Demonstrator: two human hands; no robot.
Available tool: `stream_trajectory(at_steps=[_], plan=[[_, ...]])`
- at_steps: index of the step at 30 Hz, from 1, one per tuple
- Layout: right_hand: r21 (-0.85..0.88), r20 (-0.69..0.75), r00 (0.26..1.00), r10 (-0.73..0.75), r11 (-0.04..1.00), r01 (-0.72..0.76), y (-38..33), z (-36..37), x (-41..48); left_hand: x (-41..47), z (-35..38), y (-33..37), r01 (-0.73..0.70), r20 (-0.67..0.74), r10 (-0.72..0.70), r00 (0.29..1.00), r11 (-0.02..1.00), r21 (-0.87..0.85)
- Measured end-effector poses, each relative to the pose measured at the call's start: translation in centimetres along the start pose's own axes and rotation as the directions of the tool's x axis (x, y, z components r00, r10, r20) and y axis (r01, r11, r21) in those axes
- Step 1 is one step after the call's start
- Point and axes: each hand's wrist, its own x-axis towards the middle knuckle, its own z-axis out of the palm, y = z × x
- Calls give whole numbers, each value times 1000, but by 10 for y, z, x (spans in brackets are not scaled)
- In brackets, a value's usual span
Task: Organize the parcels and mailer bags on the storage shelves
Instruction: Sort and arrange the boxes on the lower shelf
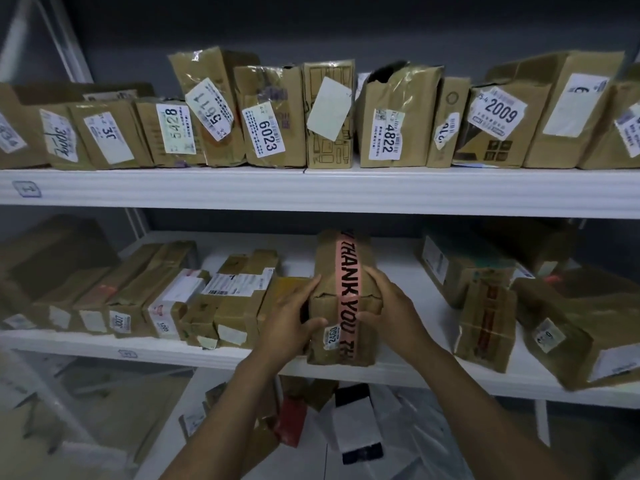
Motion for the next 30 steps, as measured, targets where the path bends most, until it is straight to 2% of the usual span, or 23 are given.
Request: stream_trajectory(at_steps=[11, 16, 19, 22, 26, 30], plan=[[-18, -66, 994, 87, 996, -88, -19, 20, 1, 22, -16, -31, -104, 172, 87, 981, 990, 96], [-155, -50, 987, 150, 976, -156, -30, 5, -9, 25, -18, -18, -221, 127, 197, 972, 950, 221], [-467, -80, 980, 183, 861, -199, -28, -17, -20, 26, -19, 14, -320, 73, 314, 947, 891, 321], [-627, -119, 978, 170, 751, -206, -15, -50, -33, 31, -7, 52, -402, 88, 401, 912, 829, 389], [-711, -126, 976, 178, 670, -214, 22, -99, -50, 39, 37, 95, -484, 163, 465, 870, 743, 461], [-761, -71, 986, 152, 631, -153, 76, -144, -63, 39, 100, 127, -445, 164, 417, 894, 779, 443]])
